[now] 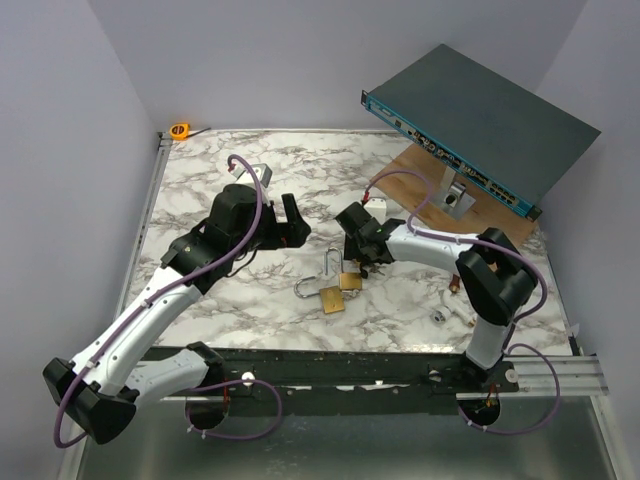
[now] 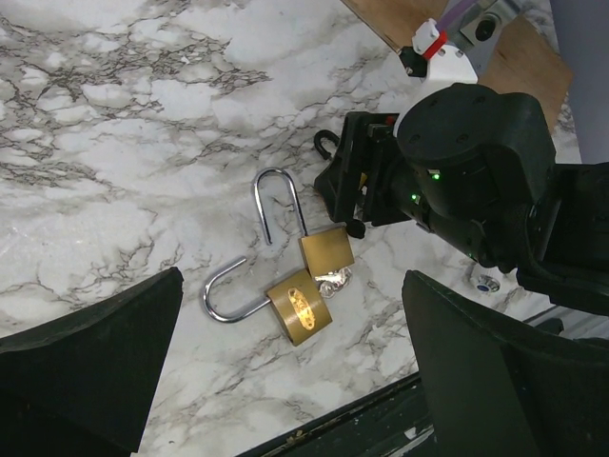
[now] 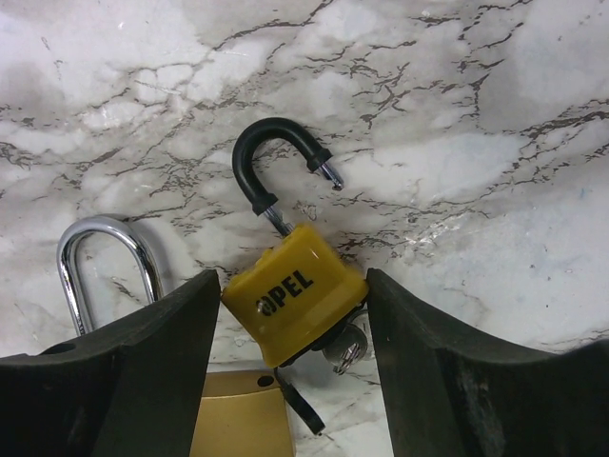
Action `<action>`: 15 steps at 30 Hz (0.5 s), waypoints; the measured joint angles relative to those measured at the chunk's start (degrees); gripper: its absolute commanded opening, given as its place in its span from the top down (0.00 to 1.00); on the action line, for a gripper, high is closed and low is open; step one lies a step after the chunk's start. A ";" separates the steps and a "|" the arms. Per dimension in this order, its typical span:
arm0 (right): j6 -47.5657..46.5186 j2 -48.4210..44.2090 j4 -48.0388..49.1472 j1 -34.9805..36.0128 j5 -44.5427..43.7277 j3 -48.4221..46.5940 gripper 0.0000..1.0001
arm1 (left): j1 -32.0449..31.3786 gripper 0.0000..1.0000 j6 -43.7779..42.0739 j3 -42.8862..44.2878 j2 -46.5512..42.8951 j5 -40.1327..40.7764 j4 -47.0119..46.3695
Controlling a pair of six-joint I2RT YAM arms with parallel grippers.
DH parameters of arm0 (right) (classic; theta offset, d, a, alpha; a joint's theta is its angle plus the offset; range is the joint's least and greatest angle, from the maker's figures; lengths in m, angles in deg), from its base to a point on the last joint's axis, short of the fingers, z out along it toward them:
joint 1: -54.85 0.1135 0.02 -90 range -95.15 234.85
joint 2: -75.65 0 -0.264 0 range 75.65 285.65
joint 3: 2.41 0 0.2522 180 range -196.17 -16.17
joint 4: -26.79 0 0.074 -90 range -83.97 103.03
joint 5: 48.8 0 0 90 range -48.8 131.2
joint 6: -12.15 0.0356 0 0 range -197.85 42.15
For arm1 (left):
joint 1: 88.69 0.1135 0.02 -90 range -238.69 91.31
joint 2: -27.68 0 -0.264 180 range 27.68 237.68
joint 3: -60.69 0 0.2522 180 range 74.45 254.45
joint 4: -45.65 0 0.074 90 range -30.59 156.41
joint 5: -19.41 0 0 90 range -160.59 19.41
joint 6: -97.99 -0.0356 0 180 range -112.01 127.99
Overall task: Lock with the key
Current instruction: Pick up the lock from the center of the board.
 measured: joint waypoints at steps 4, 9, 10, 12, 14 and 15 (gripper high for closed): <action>-0.02 0.57 -0.35 0.48 -0.61 0.00 0.42 | 0.00 0.01 0.15 -0.22 0.11 0.00 -0.09; -0.04 0.63 -0.50 0.63 -1.38 0.00 0.66 | 0.24 0.02 0.17 -0.48 0.17 0.00 -0.17; -0.11 0.59 -0.50 0.63 -1.64 0.00 0.72 | 0.33 0.02 0.17 -0.63 0.20 0.00 -0.17; -0.66 0.26 -0.48 0.63 -1.95 0.31 0.78 | 0.39 0.01 0.20 -0.98 0.26 0.00 -0.17; -1.70 -0.94 -0.44 0.61 -2.21 1.03 0.81 | 0.63 0.03 0.20 -1.31 0.48 0.00 -0.17; -2.38 -1.79 -0.44 0.61 -2.29 1.42 0.82 | 0.72 0.04 0.20 -1.53 0.66 -0.17 -0.22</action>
